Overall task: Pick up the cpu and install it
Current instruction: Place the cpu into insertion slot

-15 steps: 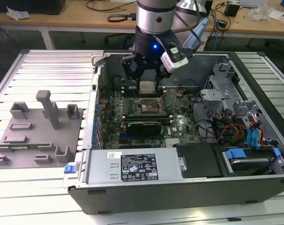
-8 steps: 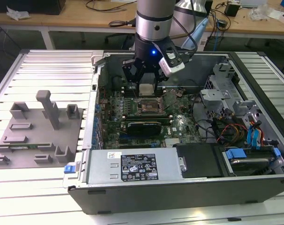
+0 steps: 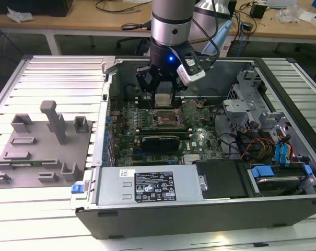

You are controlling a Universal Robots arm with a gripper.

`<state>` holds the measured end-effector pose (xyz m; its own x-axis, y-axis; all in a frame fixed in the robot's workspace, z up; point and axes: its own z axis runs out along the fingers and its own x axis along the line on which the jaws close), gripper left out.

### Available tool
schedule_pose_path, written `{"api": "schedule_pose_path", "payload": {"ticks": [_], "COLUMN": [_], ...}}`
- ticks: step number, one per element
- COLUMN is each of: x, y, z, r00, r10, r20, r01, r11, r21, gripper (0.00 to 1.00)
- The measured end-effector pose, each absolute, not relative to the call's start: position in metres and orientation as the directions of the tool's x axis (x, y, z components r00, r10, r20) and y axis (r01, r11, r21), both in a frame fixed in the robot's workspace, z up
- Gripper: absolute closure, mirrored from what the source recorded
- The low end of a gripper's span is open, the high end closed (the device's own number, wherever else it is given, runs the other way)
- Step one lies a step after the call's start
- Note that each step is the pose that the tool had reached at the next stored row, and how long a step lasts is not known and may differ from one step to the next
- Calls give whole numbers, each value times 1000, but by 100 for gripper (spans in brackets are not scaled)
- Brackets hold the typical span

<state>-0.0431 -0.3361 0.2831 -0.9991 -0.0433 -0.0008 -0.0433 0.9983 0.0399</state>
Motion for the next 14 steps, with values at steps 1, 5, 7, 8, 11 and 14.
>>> {"api": "schedule_pose_path", "payload": {"ticks": [1, 5, 7, 8, 11, 14], "x": [-43, -43, -43, -43, -43, -43], "y": [-336, -336, -336, -336, -336, -336], "z": [283, 283, 283, 283, 283, 283], "r00": [-999, -999, -1000, -1000, -999, -992], "r10": [-43, -43, -30, -8, 53, 127], "r20": [-1, -1, -1, -1, -1, -1], "r01": [-43, -43, -30, -8, 53, 127], "r11": [998, 998, 999, 999, 998, 991], "r21": [40, 40, 40, 40, 40, 40], "gripper": [45, 45, 45, 45, 45, 45]}}
